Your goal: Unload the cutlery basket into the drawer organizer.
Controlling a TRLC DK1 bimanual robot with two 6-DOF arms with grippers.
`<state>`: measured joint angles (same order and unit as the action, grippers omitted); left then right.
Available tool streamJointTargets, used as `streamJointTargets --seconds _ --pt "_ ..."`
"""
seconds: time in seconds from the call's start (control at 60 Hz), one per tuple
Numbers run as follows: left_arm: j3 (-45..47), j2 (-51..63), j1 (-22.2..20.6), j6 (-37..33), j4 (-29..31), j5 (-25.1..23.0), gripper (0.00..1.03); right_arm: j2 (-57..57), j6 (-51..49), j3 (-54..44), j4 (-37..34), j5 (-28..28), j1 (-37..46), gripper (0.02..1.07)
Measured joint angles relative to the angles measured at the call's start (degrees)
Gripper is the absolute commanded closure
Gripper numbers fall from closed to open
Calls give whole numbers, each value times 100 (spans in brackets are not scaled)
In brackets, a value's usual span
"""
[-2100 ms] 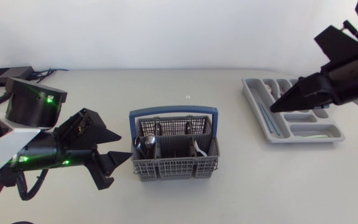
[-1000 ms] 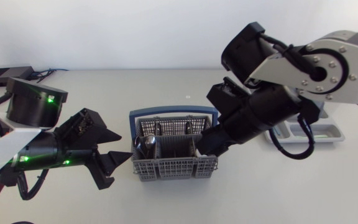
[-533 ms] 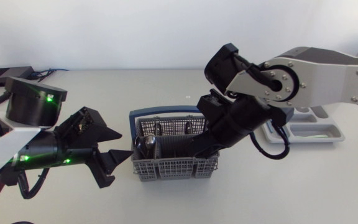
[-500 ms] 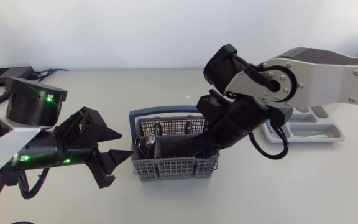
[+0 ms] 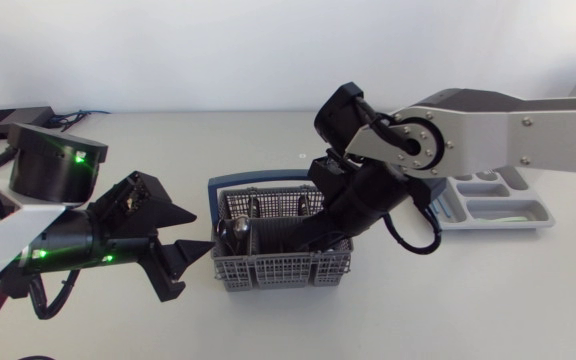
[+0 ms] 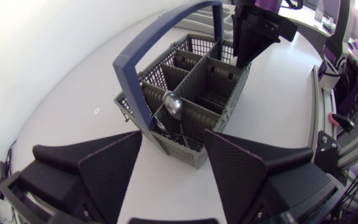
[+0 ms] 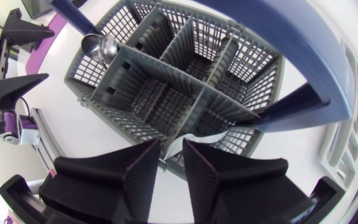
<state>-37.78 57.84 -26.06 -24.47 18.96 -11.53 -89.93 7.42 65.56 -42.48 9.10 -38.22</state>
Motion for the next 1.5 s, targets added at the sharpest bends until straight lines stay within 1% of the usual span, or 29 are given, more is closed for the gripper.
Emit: streamJointTargets --seconds 0.05,0.067,0.233,0.367,0.533,0.75,0.933,1.017,1.15,1.317,1.5 --pt "0 9 0 -2 -13 0 33 -17 11 0 31 -35 0 90" --pt "2 17 0 -2 -13 0 33 -22 11 2 37 -39 2 91" --pt "0 50 0 -2 -46 0 33 -42 11 0 83 -109 0 96" --pt "2 50 0 -2 -46 0 33 -42 11 0 186 -188 15 97" --pt "2 50 0 0 -46 0 33 79 7 -4 162 -122 146 99" --pt "2 50 -9 0 -46 0 33 431 -57 -4 -50 651 428 99" --pt "2 50 -37 0 -44 4 33 706 -216 0 -459 1812 896 99" --pt "2 50 -39 0 -44 22 33 909 -330 13 -732 2238 1180 99" --pt "2 50 -46 0 -44 22 33 1368 -428 157 -1193 2564 1412 99" --pt "2 61 -164 2 -42 103 33 1945 -603 546 -1727 2903 1709 99" --pt "2 68 -216 4 -44 133 33 2326 -903 901 -2302 3134 2396 99"
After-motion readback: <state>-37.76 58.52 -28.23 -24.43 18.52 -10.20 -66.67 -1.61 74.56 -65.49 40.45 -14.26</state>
